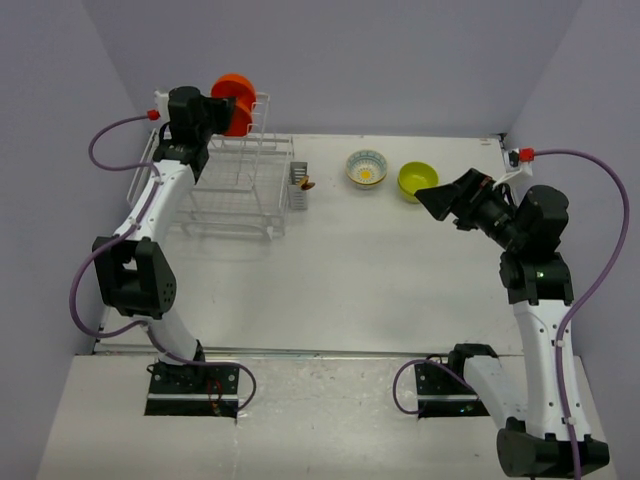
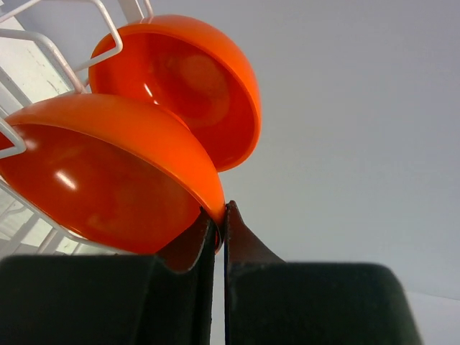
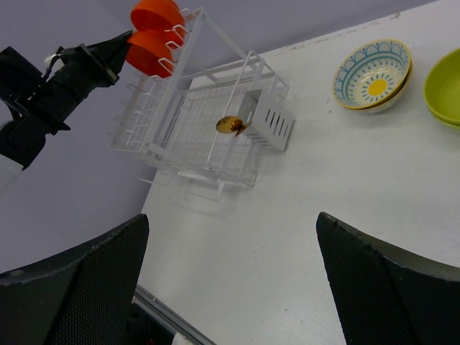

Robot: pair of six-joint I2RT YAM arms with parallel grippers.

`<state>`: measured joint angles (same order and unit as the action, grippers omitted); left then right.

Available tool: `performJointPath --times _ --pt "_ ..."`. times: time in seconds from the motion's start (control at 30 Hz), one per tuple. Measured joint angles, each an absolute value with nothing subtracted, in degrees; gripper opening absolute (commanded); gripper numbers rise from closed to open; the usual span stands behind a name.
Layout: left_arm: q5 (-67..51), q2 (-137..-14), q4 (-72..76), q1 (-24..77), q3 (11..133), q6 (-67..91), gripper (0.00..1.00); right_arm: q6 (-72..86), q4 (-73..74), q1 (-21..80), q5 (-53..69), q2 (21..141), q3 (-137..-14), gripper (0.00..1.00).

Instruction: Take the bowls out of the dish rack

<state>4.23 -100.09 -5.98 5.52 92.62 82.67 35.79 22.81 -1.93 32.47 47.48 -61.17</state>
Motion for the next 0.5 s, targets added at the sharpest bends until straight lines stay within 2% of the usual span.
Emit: performJointPath --times 0.5 --pt "3.4 -96.5 5.2 5.5 84.5 82.4 0.0 35.0 23.2 -1.9 32.0 46.8 -61.9 0.99"
